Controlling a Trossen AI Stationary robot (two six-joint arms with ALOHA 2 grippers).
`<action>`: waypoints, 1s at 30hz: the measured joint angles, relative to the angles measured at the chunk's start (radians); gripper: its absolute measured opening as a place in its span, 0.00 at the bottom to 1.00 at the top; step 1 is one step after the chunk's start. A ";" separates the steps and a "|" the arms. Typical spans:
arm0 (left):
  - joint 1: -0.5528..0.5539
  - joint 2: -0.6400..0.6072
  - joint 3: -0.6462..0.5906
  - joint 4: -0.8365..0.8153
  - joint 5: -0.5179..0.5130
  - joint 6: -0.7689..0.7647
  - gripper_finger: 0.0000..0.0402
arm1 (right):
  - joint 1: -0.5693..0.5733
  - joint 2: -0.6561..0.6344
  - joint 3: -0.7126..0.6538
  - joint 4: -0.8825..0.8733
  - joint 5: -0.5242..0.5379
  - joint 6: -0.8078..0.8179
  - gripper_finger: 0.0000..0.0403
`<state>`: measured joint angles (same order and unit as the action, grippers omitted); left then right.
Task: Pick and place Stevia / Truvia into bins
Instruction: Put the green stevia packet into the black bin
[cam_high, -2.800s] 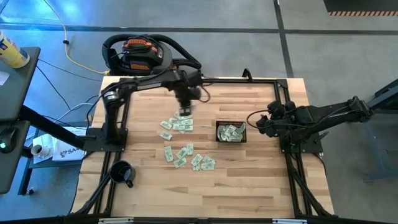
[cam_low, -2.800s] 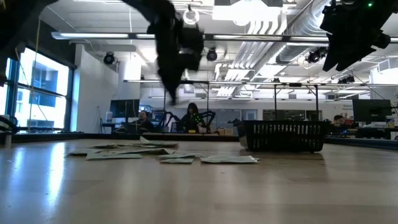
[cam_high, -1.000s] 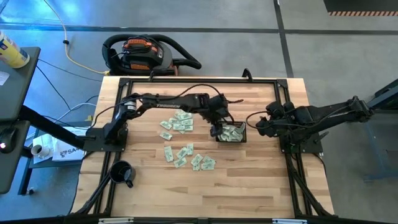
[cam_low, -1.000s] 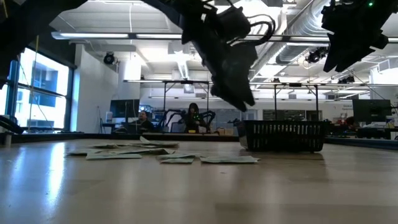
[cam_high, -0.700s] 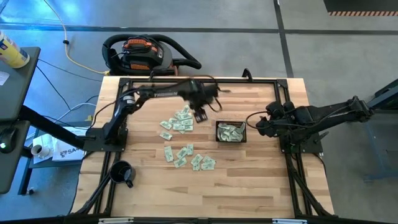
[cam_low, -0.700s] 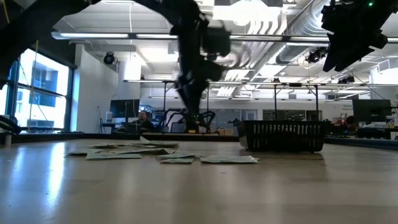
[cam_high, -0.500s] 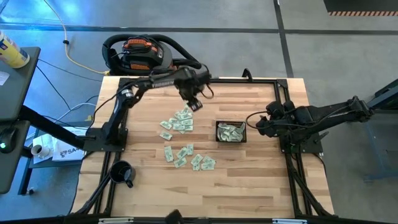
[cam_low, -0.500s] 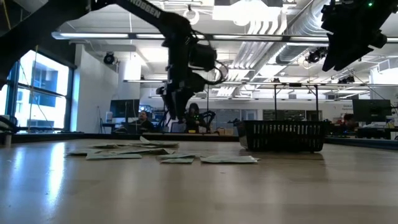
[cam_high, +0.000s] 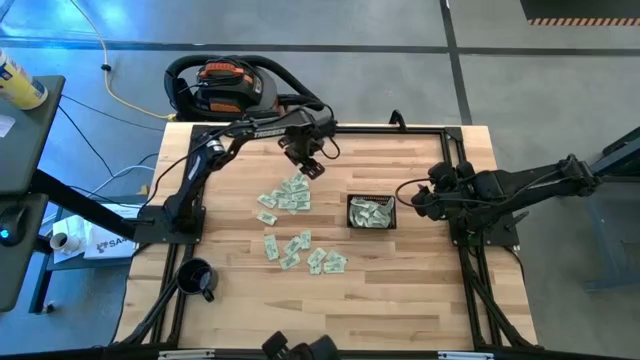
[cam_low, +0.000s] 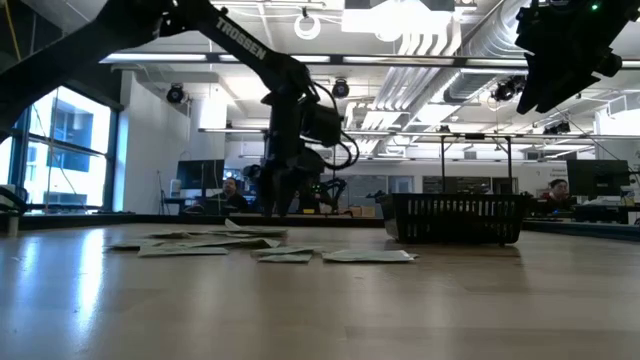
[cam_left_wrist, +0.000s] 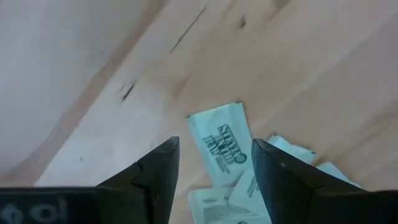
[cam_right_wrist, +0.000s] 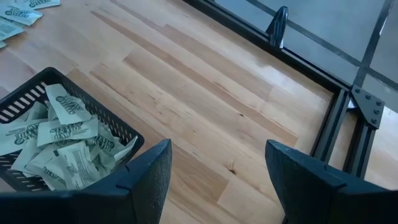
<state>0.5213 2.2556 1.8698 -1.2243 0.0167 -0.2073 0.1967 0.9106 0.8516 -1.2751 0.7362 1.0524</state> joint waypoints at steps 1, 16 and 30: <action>0.002 0.006 0.000 -0.001 0.008 0.001 0.59 | 0.000 0.000 0.000 0.000 0.001 0.002 0.62; 0.009 0.076 0.005 -0.026 0.052 0.074 0.47 | 0.000 0.000 0.000 0.000 -0.005 0.005 0.62; -0.049 0.079 0.147 -0.005 0.057 0.104 0.08 | 0.000 0.000 0.000 -0.002 -0.009 0.010 0.62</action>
<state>0.4725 2.3341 2.0164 -1.2297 0.0739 -0.1029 0.1963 0.9108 0.8516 -1.2773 0.7268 1.0624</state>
